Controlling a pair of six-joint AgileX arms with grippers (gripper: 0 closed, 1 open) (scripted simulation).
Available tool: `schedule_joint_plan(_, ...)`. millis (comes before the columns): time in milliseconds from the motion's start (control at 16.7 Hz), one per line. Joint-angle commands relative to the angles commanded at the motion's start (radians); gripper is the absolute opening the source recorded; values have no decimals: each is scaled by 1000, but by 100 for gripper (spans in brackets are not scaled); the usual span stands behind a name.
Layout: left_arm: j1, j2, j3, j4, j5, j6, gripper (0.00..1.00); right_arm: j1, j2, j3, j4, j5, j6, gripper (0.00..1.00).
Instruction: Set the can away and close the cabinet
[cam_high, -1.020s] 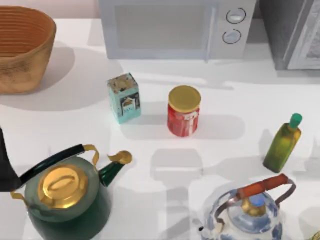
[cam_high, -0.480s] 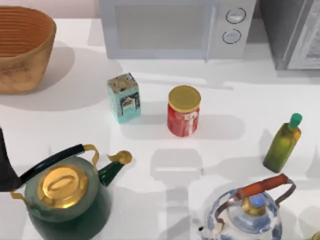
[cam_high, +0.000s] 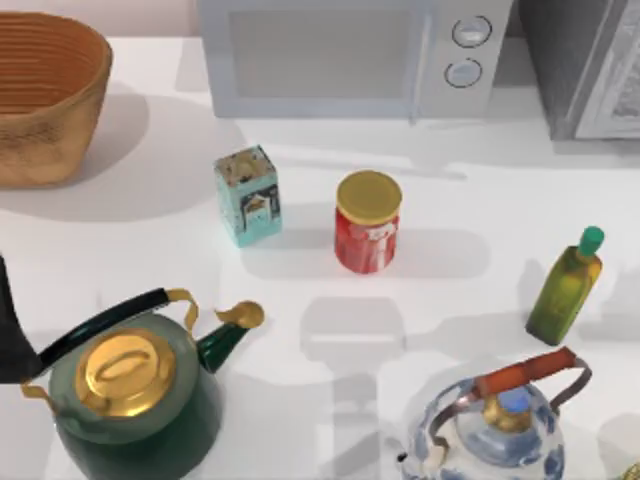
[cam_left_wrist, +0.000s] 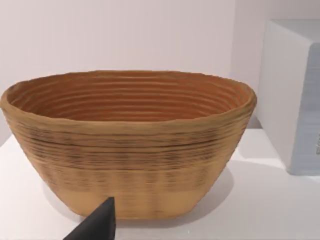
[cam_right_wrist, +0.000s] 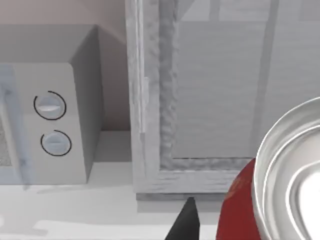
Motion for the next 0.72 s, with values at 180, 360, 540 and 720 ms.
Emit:
schedule_joint_plan(180,0,0,0,0,0,0,100,23,213,270,-71,37,7,0)
schedule_joint_plan(360,0,0,0,0,0,0,100,51,442,588,-143,74,12,0)
schedule_joint_plan(540,0,0,0,0,0,0,100,85,659,905,-209,104,16,0)
schedule_joint_plan(720,0,0,0,0,0,0,100,116,843,1172,-264,127,15,0)
